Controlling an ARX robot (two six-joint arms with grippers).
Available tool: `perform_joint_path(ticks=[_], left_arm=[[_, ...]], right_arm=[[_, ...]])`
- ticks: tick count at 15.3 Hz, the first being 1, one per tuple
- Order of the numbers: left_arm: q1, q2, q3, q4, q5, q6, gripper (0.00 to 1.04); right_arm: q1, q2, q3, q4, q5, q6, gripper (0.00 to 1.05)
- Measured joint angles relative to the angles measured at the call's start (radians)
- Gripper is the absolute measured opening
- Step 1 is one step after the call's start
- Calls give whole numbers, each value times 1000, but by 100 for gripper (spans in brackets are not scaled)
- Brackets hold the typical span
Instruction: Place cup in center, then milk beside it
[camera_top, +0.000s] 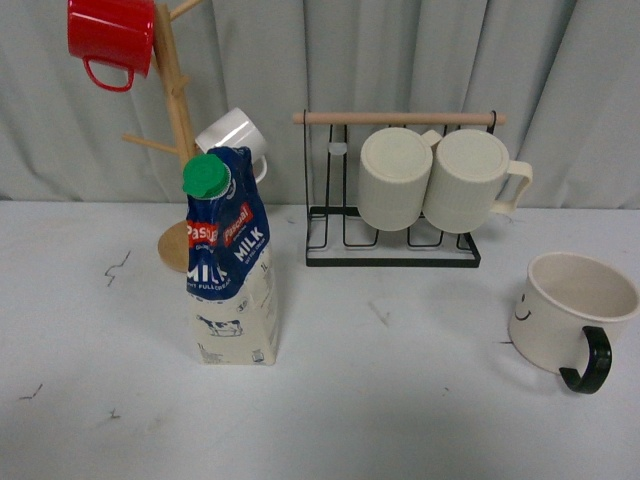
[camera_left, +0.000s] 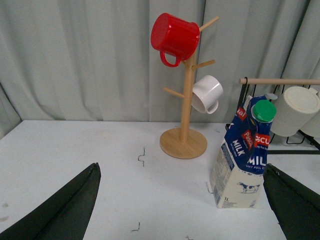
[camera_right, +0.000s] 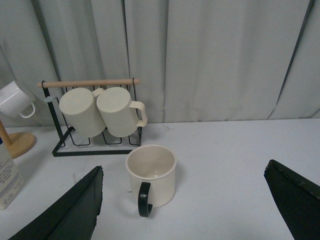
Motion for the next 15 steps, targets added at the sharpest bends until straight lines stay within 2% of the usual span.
perform_joint_path(ticks=[15], left_arm=[[0,0,0,0,0,0,98]], right_arm=[[0,0,0,0,0,0,98]])
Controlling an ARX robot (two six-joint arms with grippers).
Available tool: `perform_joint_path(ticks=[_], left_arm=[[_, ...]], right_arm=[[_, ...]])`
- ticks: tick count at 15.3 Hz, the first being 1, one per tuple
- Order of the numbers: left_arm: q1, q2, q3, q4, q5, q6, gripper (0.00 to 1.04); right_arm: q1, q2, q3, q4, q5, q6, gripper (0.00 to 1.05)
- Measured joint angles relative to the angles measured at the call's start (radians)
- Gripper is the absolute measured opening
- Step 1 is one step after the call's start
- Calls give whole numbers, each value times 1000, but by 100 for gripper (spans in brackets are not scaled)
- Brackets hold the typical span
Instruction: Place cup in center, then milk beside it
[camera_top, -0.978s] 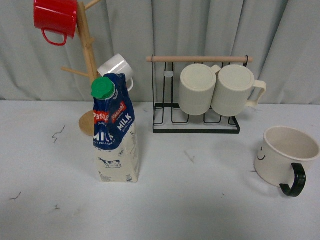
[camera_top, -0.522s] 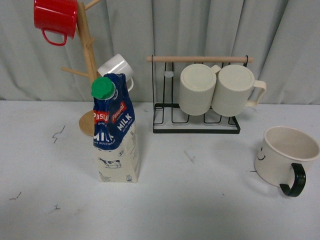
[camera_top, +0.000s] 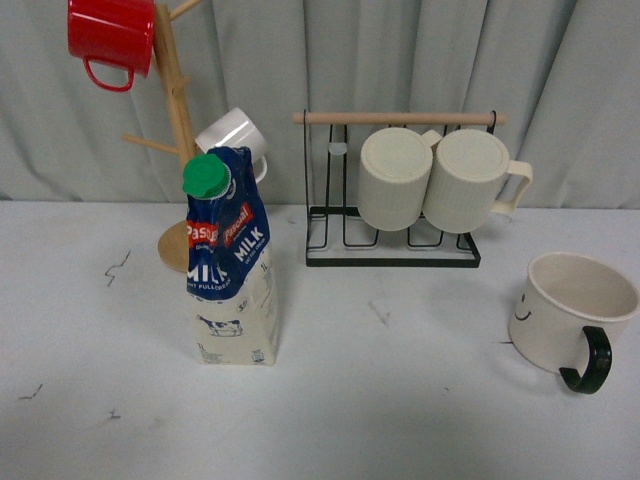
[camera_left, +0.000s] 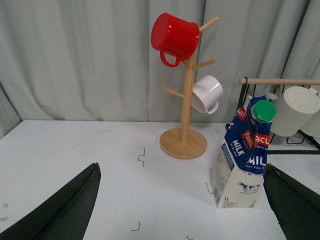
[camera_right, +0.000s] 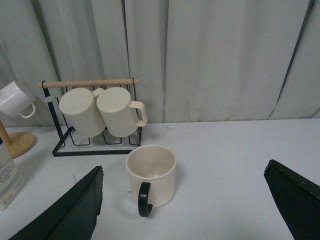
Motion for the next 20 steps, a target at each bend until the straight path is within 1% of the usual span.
perform_joint_path(ticks=[3,4,5,6,7,8,11,13,15,18,20], left_arm=[[0,0,0,0,0,0,98],[0,0,0,0,0,0,98],[0,0,0,0,-2,0,98],[0,0,0,2,1,0,98],[0,0,0,0,0,0,98],[0,0,0,0,0,0,98],[0,0,0,0,0,0,98],[0,0,0,0,0,0,98],[0,0,0,0,0,0,98],[0,0,0,0,0,0,98],[0,0,0,0,0,0,98]], right_arm=[[0,0,0,0,0,0,98],[9,11,11,-52,27,7,98],[39,139,87,-209,118,24,98],[-7,322,169,-247,111,45,98],[-37,423,221,-212,109,48,98],[-51,533,285,-172,77,46,98],[-113,848,434,-150,-21,68,98],[-113,1051,546,-103,-54,79,98],[-105,1213,655,-83,-45,76,98],[-85,1510,819,-135,-39,82,98],[-66,1619,900,-151,-32,84,98]])
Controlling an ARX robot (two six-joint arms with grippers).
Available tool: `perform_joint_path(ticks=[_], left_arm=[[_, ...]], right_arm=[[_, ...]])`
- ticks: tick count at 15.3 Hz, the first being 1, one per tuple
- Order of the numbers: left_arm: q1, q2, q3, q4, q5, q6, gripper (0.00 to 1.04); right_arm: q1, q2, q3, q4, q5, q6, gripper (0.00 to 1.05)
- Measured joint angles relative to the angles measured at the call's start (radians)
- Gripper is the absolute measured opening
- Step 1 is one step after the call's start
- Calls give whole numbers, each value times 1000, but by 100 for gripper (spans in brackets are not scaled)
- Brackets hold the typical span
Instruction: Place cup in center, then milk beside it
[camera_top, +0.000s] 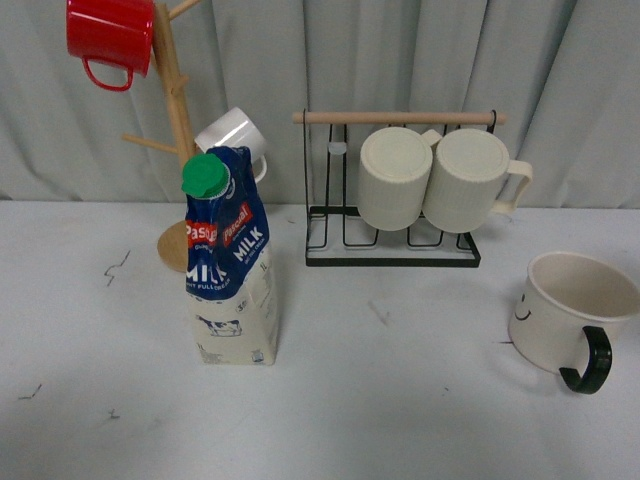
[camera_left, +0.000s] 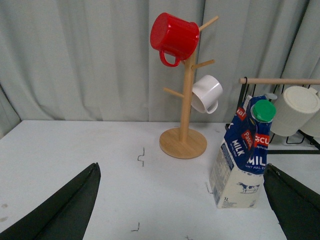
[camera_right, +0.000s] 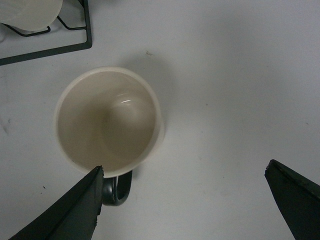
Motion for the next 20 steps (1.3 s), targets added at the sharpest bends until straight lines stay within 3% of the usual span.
perform_joint_path(ticks=[10,15,17,18,20], left_arm=[[0,0,0,0,0,0,98],[0,0,0,0,0,0,98],[0,0,0,0,0,0,98],[0,0,0,0,0,0,98],[0,0,0,0,0,0,98]], right_arm=[[26,361,261,-69,90,23,95],[45,407,296,-40,100,30,41],[48,407,300,-55,99,40,13],[53,401,296,-49,84,57,4],[81,330,248,-61,60,70,3]])
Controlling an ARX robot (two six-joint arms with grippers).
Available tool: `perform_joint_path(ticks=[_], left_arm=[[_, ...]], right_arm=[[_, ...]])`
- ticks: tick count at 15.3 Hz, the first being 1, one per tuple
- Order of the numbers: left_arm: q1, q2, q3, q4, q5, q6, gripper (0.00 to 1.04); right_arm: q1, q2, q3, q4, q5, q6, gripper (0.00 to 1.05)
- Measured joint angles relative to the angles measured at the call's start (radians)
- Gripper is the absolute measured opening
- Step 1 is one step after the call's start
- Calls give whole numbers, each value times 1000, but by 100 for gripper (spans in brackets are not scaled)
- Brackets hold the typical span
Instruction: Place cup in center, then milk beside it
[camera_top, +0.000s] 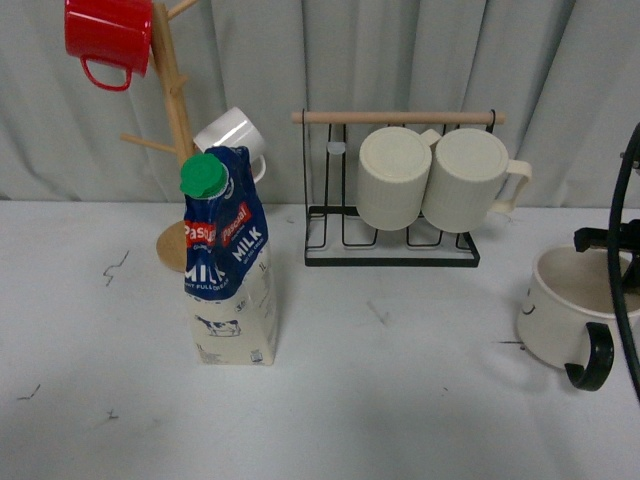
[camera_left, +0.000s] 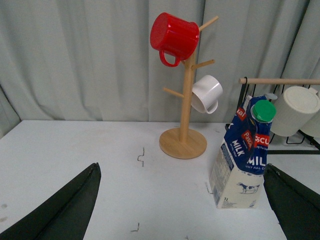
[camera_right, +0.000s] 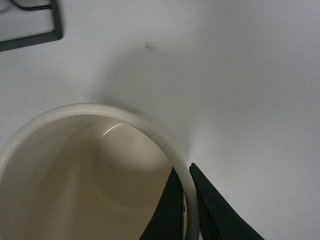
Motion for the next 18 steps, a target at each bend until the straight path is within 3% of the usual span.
perform_joint_path(ticks=[9,18], left_arm=[[0,0,0,0,0,0,98],[0,0,0,0,0,0,98]], right_arm=[[226,-41,-19,11,-76,115,3],[270,88,70,3,-27,132,3]])
